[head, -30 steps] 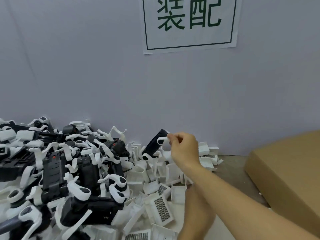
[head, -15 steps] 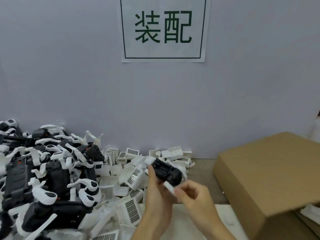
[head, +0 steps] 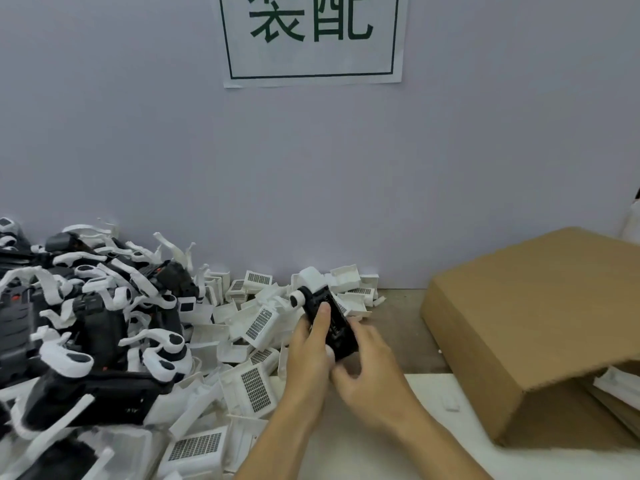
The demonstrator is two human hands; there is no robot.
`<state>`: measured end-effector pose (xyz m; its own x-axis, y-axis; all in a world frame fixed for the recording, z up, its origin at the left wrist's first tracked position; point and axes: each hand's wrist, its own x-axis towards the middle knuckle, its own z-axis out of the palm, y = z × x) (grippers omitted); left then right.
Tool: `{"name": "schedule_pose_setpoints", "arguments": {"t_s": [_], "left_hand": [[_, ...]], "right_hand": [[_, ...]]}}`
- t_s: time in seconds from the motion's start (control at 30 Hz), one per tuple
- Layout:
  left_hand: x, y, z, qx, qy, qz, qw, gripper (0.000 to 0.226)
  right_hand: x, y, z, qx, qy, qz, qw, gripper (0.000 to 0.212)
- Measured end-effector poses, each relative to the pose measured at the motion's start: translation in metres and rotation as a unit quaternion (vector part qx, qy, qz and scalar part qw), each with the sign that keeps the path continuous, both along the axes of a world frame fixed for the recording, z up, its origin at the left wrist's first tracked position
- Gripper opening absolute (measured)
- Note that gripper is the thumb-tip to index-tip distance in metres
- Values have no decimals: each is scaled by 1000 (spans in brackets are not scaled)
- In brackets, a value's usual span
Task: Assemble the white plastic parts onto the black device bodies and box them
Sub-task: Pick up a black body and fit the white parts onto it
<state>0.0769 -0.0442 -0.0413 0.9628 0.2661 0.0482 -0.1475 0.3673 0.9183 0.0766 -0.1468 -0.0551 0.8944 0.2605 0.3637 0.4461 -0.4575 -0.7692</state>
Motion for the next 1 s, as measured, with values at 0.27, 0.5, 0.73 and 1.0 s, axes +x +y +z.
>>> {"name": "schedule_pose_setpoints", "arguments": {"t_s": [0.27, 0.5, 0.73, 1.0], "left_hand": [[-4, -6, -2, 106, -73, -30, 991, 16], [-3, -5, -3, 128, -74, -17, 989, 15], [-1, -7, -8, 204, -77, 10, 976, 16], [3, -2, -12, 242, -119, 29, 963, 31]], "right_hand": [[3, 1, 0, 88, 33, -60, 994, 36], [3, -6, 7, 135, 77, -49, 987, 29], [0, -5, 6, 115, 72, -25, 990, 34], [5, -9, 6, 251, 65, -30, 965, 55]]}}
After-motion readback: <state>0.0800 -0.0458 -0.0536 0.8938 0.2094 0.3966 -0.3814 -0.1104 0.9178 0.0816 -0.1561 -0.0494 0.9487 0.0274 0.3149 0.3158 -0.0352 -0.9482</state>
